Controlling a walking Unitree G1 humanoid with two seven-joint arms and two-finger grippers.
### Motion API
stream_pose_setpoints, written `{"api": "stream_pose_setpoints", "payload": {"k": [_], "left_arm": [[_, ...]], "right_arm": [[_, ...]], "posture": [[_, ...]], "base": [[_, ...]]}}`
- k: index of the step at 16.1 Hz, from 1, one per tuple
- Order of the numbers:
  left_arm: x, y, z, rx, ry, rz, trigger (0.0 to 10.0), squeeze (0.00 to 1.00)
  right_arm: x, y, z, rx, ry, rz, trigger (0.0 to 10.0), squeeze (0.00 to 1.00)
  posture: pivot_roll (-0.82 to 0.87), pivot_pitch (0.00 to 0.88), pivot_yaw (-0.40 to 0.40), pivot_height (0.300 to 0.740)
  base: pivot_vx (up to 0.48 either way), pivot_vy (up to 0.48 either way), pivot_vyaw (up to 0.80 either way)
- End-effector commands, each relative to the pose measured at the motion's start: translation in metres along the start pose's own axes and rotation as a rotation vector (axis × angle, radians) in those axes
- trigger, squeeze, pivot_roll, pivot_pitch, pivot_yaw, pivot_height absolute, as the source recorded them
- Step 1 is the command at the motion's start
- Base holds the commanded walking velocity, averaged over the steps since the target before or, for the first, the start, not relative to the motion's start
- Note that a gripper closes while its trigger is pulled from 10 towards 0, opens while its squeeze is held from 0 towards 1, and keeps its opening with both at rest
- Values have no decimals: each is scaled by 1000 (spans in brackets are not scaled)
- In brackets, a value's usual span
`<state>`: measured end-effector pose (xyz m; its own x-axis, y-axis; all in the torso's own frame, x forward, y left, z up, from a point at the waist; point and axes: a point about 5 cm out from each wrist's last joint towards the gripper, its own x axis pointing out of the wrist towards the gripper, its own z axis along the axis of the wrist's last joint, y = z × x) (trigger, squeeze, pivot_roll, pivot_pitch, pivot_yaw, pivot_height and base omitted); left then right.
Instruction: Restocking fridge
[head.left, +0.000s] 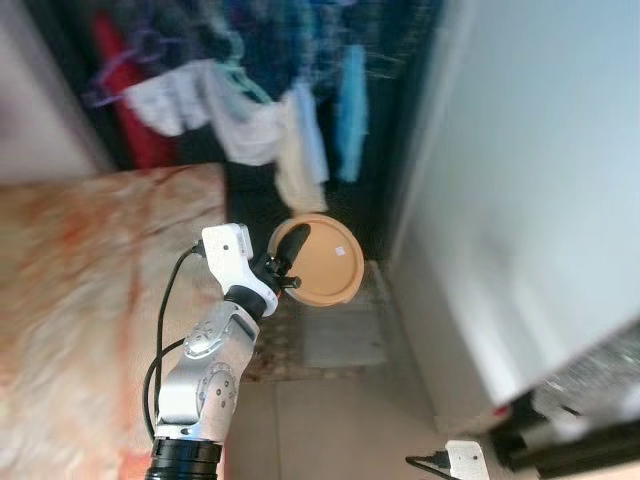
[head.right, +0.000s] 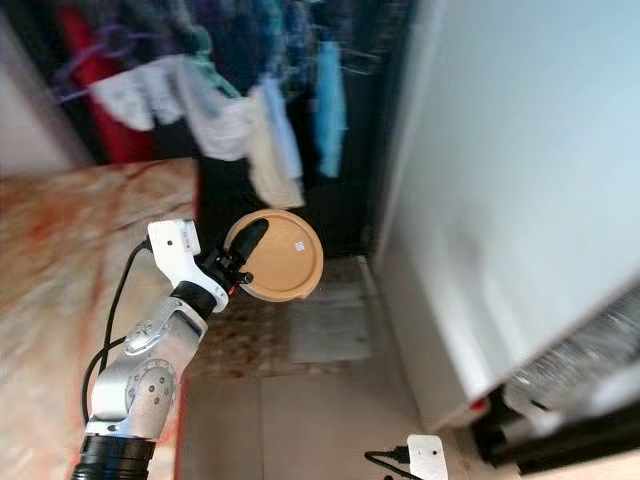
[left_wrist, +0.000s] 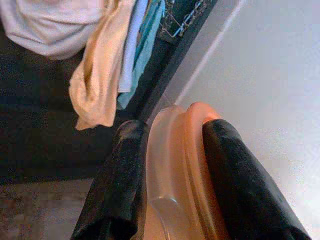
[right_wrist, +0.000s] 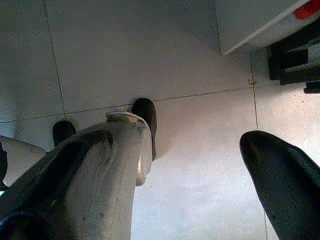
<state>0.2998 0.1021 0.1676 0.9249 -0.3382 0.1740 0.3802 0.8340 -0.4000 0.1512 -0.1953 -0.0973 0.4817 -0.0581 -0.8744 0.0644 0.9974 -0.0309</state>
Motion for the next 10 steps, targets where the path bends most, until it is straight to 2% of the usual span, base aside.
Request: {"api": "stream_pose_setpoints", "payload": {"k": [1,3,9,10], "left_arm": [[1,-1,2,15,-12,-5,10000,0],[0,0,2,16,-11,0,10000,0],[0,2,0,20,-4,10,10000,0],[0,3,0,24,-2,14,10000,0]], "right_arm": [[-1,0,-7,19,11,-1,10000,0],[-1,-1,-7,16,15,-4,10000,0],[-1,0,-6,1,21,2,10000,0],[-1,0,-6,-2,22,4,10000,0]], "posture": [[14,108,41,740],[15,110,39,740],[14,108,39,740],[14,108,39,740]], "base": [[0,-266,0],[0,-317,0],[0,-307,-776],[0,0,-763]]}}
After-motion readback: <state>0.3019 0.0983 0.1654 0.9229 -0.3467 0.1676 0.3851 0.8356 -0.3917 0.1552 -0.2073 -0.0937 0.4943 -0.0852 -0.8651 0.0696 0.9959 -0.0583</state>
